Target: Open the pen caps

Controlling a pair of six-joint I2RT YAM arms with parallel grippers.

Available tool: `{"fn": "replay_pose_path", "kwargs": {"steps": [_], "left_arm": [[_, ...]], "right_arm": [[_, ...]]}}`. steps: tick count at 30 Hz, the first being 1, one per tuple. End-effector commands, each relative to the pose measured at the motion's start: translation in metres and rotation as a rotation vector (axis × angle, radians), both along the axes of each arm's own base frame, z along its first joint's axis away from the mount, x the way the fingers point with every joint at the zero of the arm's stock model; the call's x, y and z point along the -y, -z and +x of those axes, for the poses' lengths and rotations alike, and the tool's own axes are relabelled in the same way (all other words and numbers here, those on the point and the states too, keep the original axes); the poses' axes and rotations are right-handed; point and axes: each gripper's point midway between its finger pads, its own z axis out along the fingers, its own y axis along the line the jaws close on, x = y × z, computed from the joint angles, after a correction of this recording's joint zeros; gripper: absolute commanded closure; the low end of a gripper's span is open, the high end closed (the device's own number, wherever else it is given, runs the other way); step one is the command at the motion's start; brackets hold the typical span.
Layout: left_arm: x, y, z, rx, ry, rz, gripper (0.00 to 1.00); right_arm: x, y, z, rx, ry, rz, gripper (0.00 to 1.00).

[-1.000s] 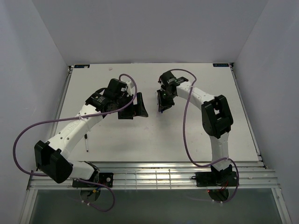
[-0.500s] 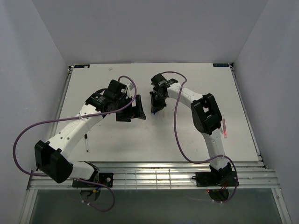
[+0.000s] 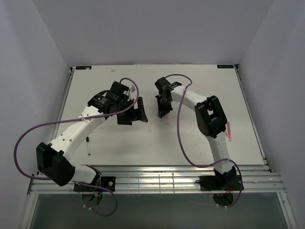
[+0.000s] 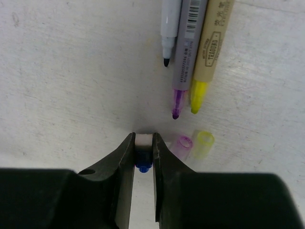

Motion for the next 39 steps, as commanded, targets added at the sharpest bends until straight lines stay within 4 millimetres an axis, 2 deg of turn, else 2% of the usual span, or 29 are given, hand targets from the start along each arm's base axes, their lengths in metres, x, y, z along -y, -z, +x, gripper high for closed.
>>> {"fn": "replay_pose_path", "kwargs": {"steps": [1,8,12,21,29,31,34,35,37,38,39], "left_arm": [[-0.003,-0.001,0.000,-0.007,-0.025,0.001,0.02],[-0.001,0.005,-0.007,-0.050,-0.029,-0.016,0.02],[-0.001,0.007,-0.009,-0.062,-0.037,-0.021,0.02],[-0.004,0.008,-0.011,-0.065,-0.059,-0.018,0.02],[-0.004,0.012,-0.014,-0.085,-0.063,-0.022,0.02],[-0.004,0.013,-0.015,-0.085,-0.063,-0.020,0.02],[-0.006,0.014,-0.014,-0.079,-0.067,-0.014,0.02],[-0.005,0.015,-0.013,-0.077,-0.067,-0.015,0.02],[-0.004,0.017,-0.011,-0.076,-0.070,-0.016,0.02],[-0.003,0.016,-0.008,-0.065,-0.073,-0.019,0.02],[-0.004,0.018,-0.005,-0.060,-0.079,-0.009,0.02]], "right_arm": [[0.018,-0.007,-0.005,0.026,0.016,-0.078,0.90],[0.030,-0.003,-0.008,0.034,0.007,-0.133,0.89],[0.033,0.000,-0.010,0.034,-0.007,-0.135,0.82],[0.021,0.001,-0.008,0.050,-0.060,-0.079,0.69],[0.016,-0.003,-0.002,0.063,-0.070,-0.064,0.63],[0.015,-0.011,0.003,0.088,-0.077,-0.056,0.62],[0.010,-0.037,0.011,0.144,-0.080,-0.027,0.60],[0.004,-0.057,0.018,0.190,-0.080,0.002,0.59],[0.004,-0.081,0.024,0.235,-0.073,0.023,0.57],[0.006,-0.108,0.033,0.285,-0.053,0.050,0.57],[0.010,-0.120,0.037,0.299,-0.033,0.061,0.55]]}}
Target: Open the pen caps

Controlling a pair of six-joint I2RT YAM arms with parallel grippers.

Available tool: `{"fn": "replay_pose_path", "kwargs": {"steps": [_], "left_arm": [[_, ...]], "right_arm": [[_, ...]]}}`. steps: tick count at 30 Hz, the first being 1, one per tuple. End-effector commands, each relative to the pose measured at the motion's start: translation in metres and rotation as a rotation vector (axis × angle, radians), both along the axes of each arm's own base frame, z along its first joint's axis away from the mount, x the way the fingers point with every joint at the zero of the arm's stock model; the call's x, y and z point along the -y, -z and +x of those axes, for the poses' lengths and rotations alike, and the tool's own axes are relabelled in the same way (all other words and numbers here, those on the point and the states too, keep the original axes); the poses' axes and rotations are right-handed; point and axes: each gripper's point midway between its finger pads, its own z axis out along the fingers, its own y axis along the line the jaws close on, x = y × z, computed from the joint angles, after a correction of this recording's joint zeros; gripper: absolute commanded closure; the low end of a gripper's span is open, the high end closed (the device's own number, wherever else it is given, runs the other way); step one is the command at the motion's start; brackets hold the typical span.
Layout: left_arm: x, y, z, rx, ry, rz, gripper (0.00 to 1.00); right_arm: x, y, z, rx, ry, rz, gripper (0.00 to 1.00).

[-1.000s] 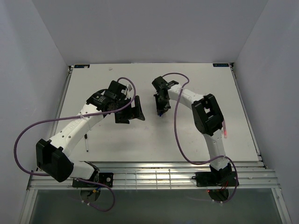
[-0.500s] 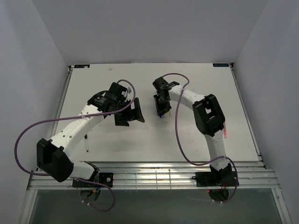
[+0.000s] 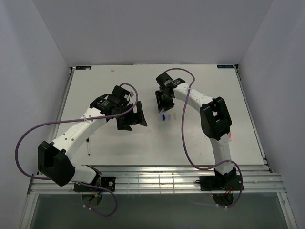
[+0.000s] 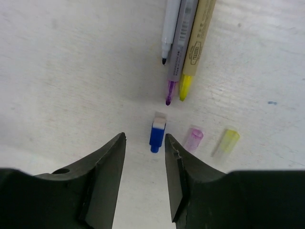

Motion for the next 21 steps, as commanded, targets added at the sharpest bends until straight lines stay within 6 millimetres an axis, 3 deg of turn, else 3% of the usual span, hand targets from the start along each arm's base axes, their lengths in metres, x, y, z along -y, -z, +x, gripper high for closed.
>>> {"fn": "replay_pose_path", "kwargs": {"steps": [1,4,5,7,8,9,10,12,13,16,18,19,21], "left_arm": [[0.001,-0.007,0.011,0.054,-0.019,-0.011,0.02],[0.000,-0.010,0.022,0.096,-0.032,0.001,0.02],[0.001,-0.010,0.024,0.107,-0.029,0.001,0.02],[0.002,-0.009,0.026,0.120,-0.023,-0.005,0.02],[0.004,-0.010,0.028,0.133,-0.018,-0.014,0.02],[0.004,-0.003,0.026,0.125,-0.015,-0.013,0.02],[0.007,-0.003,0.027,0.136,-0.007,-0.032,0.02],[0.007,0.010,0.022,0.105,-0.002,-0.034,0.02],[0.008,0.013,0.021,0.097,0.003,-0.038,0.02],[0.010,0.029,0.014,0.067,0.019,-0.047,0.02],[0.009,0.034,0.009,0.068,0.031,-0.058,0.04],[0.009,0.040,0.006,0.072,0.038,-0.065,0.04],[0.009,0.038,0.002,0.090,0.051,-0.089,0.04]], "right_arm": [[0.008,-0.114,0.034,0.215,0.052,0.129,0.55],[0.030,-0.138,0.038,0.230,0.099,0.141,0.53],[0.049,-0.148,0.039,0.238,0.137,0.133,0.53],[0.078,-0.141,0.035,0.233,0.195,0.083,0.51],[0.106,-0.150,0.036,0.253,0.253,0.074,0.51],[0.126,-0.129,0.023,0.204,0.296,0.030,0.48],[0.155,-0.134,0.021,0.214,0.363,0.029,0.47],[0.188,-0.120,0.008,0.178,0.435,0.006,0.44],[0.218,-0.106,-0.006,0.138,0.503,-0.018,0.44],[0.267,-0.083,-0.036,0.078,0.600,-0.069,0.44],[0.281,-0.076,-0.046,0.072,0.616,-0.094,0.44],[0.298,-0.073,-0.050,0.079,0.644,-0.108,0.45],[0.311,-0.072,-0.050,0.095,0.655,-0.148,0.45]]}}
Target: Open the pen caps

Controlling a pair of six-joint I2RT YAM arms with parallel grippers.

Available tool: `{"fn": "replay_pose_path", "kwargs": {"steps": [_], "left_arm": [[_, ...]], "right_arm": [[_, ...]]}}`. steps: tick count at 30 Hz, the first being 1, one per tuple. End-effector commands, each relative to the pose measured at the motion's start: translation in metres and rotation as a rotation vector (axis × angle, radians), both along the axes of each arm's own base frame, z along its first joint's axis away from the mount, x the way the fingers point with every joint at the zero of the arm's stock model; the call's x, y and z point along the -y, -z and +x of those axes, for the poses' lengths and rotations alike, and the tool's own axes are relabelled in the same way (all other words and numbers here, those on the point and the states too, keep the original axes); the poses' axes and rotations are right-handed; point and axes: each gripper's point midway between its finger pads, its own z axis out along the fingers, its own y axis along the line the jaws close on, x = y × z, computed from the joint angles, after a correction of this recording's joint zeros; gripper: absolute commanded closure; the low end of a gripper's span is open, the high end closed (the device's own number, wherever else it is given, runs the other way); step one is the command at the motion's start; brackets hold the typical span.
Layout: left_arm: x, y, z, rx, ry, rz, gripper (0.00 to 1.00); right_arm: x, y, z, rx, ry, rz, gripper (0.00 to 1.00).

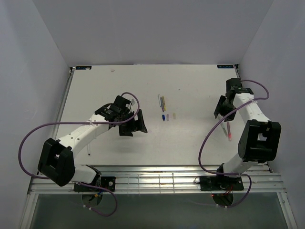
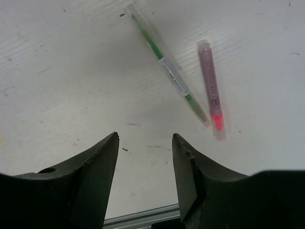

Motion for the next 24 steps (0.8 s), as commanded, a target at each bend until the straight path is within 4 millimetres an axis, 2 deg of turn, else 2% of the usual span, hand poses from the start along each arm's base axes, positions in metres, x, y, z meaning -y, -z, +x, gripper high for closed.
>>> {"fn": "replay_pose_path", "kwargs": {"steps": [1,5,10,15,24], "left_arm": [[0.007,-0.014,0.000,0.078,0.038,-0.082,0.05],[0.007,-0.016,-0.006,0.100,0.067,-0.105,0.05],[0.007,-0.020,-0.010,0.116,0.097,-0.120,0.05],[0.007,-0.021,-0.016,0.123,0.110,-0.138,0.05],[0.003,-0.018,-0.024,0.110,0.088,-0.148,0.05]], "right_arm": [[0.021,-0.018,0.010,0.090,-0.020,-0.072,0.45],[0.027,-0.012,0.026,0.097,-0.044,-0.070,0.48],[0.027,0.010,0.032,0.062,-0.114,-0.053,0.52],[0.031,0.023,0.035,0.039,-0.176,-0.072,0.55],[0.041,0.050,0.019,-0.032,-0.209,-0.102,0.57]]}}
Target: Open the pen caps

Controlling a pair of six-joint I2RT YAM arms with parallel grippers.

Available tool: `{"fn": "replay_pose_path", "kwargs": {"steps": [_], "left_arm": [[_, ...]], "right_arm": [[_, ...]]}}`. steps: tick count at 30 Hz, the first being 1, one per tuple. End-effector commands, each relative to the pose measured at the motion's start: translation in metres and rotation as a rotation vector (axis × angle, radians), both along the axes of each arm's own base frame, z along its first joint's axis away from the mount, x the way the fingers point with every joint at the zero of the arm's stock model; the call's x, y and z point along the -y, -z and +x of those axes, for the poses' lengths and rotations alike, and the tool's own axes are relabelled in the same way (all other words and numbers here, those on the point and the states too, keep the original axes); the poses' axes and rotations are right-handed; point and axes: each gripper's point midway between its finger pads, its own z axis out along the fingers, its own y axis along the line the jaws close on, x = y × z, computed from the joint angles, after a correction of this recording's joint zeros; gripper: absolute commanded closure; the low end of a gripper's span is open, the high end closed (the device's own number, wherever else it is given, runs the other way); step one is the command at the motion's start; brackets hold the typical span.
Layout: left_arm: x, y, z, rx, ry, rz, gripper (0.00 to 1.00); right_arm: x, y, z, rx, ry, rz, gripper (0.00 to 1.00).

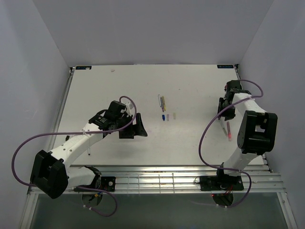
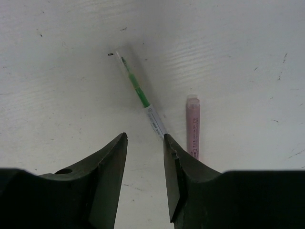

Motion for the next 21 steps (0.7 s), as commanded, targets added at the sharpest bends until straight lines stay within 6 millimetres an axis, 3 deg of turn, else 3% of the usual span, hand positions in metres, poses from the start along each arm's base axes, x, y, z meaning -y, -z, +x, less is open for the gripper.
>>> {"fn": "replay_pose_path", "kwargs": {"steps": [1,14,21], "left_arm": [[0.001,-0.012,-0.001,0.035,-0.001,-0.041,0.05],[0.001,-0.013,-0.005,0.017,-0.020,-0.054,0.05],[0.002,-0.014,-0.005,-0.012,-0.024,-0.052,0.03]], "right_arm": [[0.009,0.011,-0.002,-0.014,-0.025,-0.029,0.58],[0.009,0.035,-0.008,-0.068,-0.025,-0.023,0.62],[0.007,0.044,-0.016,-0.091,-0.010,-0.018,0.80]]}}
